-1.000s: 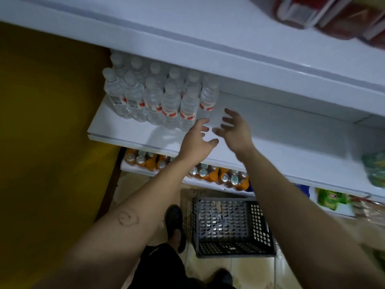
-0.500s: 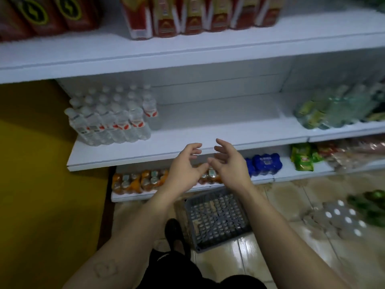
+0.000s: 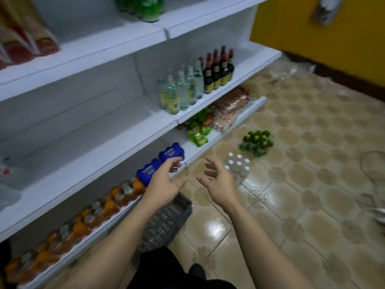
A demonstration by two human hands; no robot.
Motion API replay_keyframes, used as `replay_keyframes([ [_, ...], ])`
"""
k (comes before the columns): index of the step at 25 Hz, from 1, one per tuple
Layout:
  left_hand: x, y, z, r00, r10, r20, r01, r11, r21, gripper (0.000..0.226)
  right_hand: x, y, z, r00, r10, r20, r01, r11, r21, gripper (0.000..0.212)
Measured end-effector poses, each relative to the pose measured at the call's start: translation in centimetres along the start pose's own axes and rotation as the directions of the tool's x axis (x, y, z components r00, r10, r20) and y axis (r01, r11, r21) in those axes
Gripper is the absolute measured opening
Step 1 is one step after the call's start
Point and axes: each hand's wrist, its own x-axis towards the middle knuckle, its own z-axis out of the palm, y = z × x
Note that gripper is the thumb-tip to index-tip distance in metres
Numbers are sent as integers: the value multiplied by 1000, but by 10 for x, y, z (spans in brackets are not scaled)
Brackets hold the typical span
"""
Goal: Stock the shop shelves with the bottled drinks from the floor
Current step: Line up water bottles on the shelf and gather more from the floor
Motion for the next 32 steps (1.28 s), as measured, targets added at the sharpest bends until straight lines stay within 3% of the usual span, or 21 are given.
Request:
replay_keyframes([
  [6,49,24,70,982,-6,189,3,1000,18,57,18,26,-74,988,107,-110,-110,994,-23,61],
  [9,89,26,107,976,-20,215,12,999,38,57,55,39,-104,976,158,-147,-164,986,-31,60],
  [20,308,14,242,930,-224,291,214,975,67,48,274,109,-181,920,391,-32,-391,908,-152,58],
  [25,372,-31,316,839,-447,309,456,889,45,36,350,174,-200,843,539,11,-532,835,-140,53],
  [32,442,-161,431,660,-695,285,725,689,0,42,454,331,-187,762,634,136,-581,761,-290,44],
])
